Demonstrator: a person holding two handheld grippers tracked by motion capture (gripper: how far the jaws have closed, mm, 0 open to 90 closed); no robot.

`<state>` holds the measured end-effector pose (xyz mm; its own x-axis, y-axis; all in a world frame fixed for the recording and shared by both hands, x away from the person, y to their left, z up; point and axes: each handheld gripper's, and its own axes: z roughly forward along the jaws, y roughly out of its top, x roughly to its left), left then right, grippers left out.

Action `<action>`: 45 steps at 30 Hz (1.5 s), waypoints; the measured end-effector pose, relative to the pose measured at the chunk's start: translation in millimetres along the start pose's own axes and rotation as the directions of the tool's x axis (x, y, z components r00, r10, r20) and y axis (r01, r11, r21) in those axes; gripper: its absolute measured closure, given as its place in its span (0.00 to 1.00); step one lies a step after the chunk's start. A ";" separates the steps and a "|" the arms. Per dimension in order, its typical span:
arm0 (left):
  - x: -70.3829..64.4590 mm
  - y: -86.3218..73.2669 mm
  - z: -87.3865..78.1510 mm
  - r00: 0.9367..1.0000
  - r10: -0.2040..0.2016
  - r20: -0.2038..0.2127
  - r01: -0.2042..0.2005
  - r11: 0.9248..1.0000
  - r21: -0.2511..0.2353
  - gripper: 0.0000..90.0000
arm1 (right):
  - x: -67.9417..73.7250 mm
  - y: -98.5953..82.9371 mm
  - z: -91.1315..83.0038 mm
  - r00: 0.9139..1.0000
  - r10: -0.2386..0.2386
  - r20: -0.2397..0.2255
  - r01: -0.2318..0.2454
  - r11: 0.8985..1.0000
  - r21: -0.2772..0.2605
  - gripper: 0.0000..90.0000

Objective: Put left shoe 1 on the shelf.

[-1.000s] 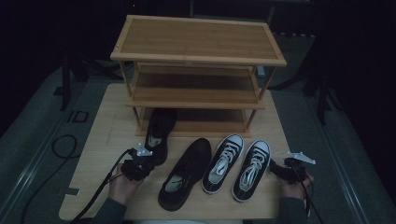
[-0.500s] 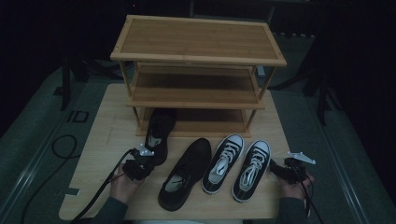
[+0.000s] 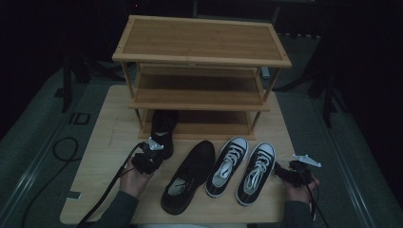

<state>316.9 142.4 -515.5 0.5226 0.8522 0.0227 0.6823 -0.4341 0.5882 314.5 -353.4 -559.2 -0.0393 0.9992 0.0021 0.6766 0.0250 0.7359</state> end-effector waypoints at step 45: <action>31.3 17.1 36.5 0.997 -0.072 -0.038 0.075 0.995 0.063 0.99 | -0.1 0.1 0.0 1.000 -0.001 -0.001 0.001 1.000 0.000 0.25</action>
<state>363.5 151.0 -534.2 0.4522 0.8919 0.0107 0.7500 -0.3867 0.5366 314.6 -353.5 -559.1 -0.0402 0.9992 0.0022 0.6769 0.0256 0.7356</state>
